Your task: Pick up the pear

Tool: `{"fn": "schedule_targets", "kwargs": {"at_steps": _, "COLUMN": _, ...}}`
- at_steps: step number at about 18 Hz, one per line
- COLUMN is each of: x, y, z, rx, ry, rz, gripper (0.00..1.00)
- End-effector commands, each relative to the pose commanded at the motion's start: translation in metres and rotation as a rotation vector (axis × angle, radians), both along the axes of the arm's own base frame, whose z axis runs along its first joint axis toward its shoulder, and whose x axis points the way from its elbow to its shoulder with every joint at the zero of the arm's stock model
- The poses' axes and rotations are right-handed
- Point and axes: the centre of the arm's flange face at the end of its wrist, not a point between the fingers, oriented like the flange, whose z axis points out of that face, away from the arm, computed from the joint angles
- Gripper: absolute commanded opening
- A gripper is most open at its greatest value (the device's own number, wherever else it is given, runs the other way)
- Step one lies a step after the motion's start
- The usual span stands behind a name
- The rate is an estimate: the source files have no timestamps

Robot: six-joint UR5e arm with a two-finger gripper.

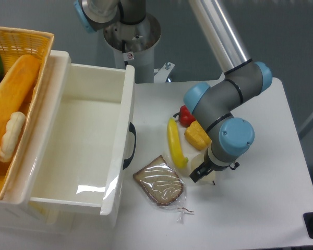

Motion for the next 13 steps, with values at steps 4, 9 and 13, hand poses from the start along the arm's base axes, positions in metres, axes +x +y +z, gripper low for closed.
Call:
{"fn": "schedule_targets", "kwargs": {"at_steps": 4, "x": 0.0, "y": 0.0, "z": -0.001, "rx": -0.002, "ry": 0.001, "rz": -0.002, "gripper": 0.69}}
{"fn": "schedule_targets", "kwargs": {"at_steps": 9, "x": -0.007, "y": -0.002, "z": 0.008, "rx": 0.009, "ry": 0.019, "rz": -0.008, "gripper": 0.17}}
{"fn": "schedule_targets", "kwargs": {"at_steps": 13, "x": -0.021, "y": -0.011, "z": 0.031, "rx": 0.037, "ry": 0.049, "rz": -0.084, "gripper": 0.16}}
